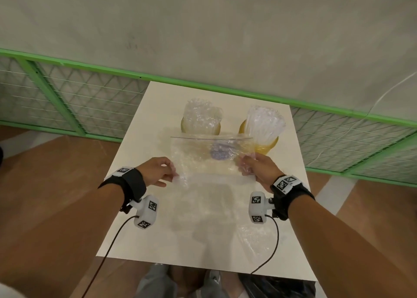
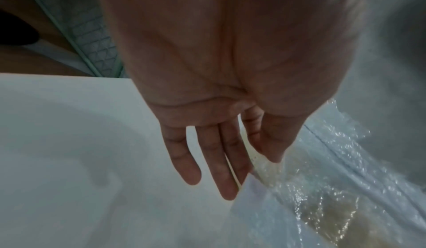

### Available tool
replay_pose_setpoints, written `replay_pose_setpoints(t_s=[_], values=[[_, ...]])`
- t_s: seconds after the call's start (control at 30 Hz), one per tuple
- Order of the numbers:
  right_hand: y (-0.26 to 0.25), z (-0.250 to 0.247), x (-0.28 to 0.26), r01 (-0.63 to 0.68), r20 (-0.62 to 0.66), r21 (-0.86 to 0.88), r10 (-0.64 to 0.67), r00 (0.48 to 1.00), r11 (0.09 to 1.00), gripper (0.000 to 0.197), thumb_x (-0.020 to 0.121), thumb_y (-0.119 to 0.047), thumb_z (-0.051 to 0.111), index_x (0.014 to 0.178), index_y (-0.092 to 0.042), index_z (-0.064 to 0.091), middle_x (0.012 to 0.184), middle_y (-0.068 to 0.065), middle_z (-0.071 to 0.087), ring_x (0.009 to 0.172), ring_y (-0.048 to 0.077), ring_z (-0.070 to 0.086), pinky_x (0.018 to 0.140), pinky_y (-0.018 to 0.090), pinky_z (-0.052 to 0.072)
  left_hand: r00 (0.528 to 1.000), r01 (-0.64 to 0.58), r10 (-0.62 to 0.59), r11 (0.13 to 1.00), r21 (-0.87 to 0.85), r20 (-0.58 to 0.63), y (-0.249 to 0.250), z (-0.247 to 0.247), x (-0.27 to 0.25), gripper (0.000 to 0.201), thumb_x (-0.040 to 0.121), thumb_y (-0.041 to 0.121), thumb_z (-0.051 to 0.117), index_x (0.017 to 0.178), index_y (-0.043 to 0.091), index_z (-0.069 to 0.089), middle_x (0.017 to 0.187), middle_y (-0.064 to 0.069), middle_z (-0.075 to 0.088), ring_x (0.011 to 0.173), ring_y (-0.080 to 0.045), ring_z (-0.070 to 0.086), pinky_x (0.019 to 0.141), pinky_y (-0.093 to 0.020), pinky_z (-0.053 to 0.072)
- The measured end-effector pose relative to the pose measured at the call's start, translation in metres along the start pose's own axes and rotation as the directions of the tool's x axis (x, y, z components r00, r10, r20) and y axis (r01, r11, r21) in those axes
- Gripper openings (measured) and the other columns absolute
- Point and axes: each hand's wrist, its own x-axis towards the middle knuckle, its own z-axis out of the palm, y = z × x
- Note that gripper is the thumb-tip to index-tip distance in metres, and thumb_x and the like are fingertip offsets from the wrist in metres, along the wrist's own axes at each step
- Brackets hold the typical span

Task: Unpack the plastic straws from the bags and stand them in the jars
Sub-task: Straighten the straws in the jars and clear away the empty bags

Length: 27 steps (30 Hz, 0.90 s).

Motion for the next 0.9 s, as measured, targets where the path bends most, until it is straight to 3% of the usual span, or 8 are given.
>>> replay_pose_setpoints(t_s=[0.17,0.27,0.37,0.47,0.57,0.7,0.83,0.9], values=[[0.023,-0.004,-0.002,-0.225,0.166,-0.278,0.277,0.946,0.934,0.037,0.087,-0.016,0.081,0.119,-0.015,0.065,0.096,0.011,0.068,0.081,0.02,0.06,0.088,0.037,0.059,0.993,0.026,-0.043,0.988,-0.149,-0.112,-0.001,-0.006,-0.005,0.009,0.101,0.008,0.048,0.093,0.013,0.048,0.095,-0.014,0.066,0.073,-0.026,0.059,0.064,-0.038,0.055],[0.027,0.0,0.004,-0.214,0.102,-0.238,0.244,0.964,0.947,0.038,0.089,-0.006,0.076,0.124,-0.009,0.061,0.09,0.016,0.064,0.073,0.02,0.059,0.09,0.038,0.058,0.985,-0.003,-0.029,0.982,-0.188,-0.17,0.003,-0.007,-0.006,0.008,0.103,0.012,0.049,0.095,0.013,0.047,0.093,-0.017,0.058,0.07,-0.032,0.059,0.066,-0.044,0.058],[0.028,0.006,0.01,-0.142,-0.038,-0.169,0.138,0.99,0.975,0.047,0.088,-0.014,0.078,0.13,-0.008,0.056,0.113,0.015,0.068,0.096,0.023,0.067,0.091,0.038,0.058,0.989,0.001,-0.026,0.986,-0.167,-0.147,0.009,-0.004,-0.008,0.015,0.101,0.021,0.055,0.113,0.016,0.048,0.091,-0.015,0.064,0.074,-0.031,0.064,0.072,-0.044,0.058],[0.039,0.004,0.012,-0.174,-0.062,-0.164,0.165,0.984,0.971,0.068,0.084,-0.022,0.082,0.141,-0.016,0.046,0.125,0.014,0.063,0.106,0.028,0.067,0.098,0.043,0.056,0.997,0.044,-0.05,0.993,-0.106,-0.054,0.004,0.002,-0.01,0.032,0.098,0.003,0.056,0.124,0.02,0.049,0.088,-0.013,0.066,0.074,-0.024,0.064,0.07,-0.039,0.059],[0.043,0.004,0.001,-0.319,0.056,-0.156,0.331,0.942,0.935,0.061,0.089,-0.013,0.078,0.139,-0.017,0.043,0.119,0.015,0.066,0.085,0.024,0.066,0.084,0.036,0.055,0.991,0.016,-0.032,0.992,-0.123,-0.132,-0.005,0.003,-0.01,0.03,0.097,-0.005,0.05,0.12,0.014,0.052,0.083,-0.015,0.063,0.073,-0.025,0.058,0.06,-0.033,0.056],[0.054,0.001,-0.007,-0.377,0.08,-0.185,0.396,0.915,0.907,0.045,0.095,-0.001,0.066,0.136,-0.009,0.047,0.11,0.014,0.071,0.085,0.025,0.069,0.077,0.035,0.059,0.983,0.118,-0.158,0.937,-0.328,-0.095,-0.008,0.007,-0.013,0.018,0.105,0.016,0.042,0.092,0.025,0.05,0.082,-0.008,0.058,0.07,-0.022,0.051,0.067,-0.033,0.043],[0.057,0.004,-0.004,-0.309,-0.013,-0.031,0.308,0.951,0.951,0.041,0.097,-0.001,0.064,0.131,-0.012,0.044,0.113,0.017,0.062,0.078,0.024,0.065,0.074,0.036,0.062,0.972,0.231,-0.23,0.972,-0.032,0.046,-0.029,0.007,-0.014,0.044,0.1,0.02,0.059,0.127,0.043,0.034,0.109,-0.012,0.061,0.087,-0.033,0.063,0.067,-0.045,0.059],[0.057,0.005,-0.003,-0.256,-0.027,-0.034,0.255,0.966,0.966,0.044,0.094,-0.003,0.069,0.13,-0.014,0.044,0.115,0.02,0.059,0.079,0.024,0.065,0.072,0.032,0.062,0.97,0.23,-0.228,0.973,-0.007,0.081,-0.031,0.011,-0.013,0.052,0.094,0.007,0.066,0.134,0.031,0.043,0.104,-0.014,0.06,0.085,-0.03,0.062,0.08,-0.047,0.059]])
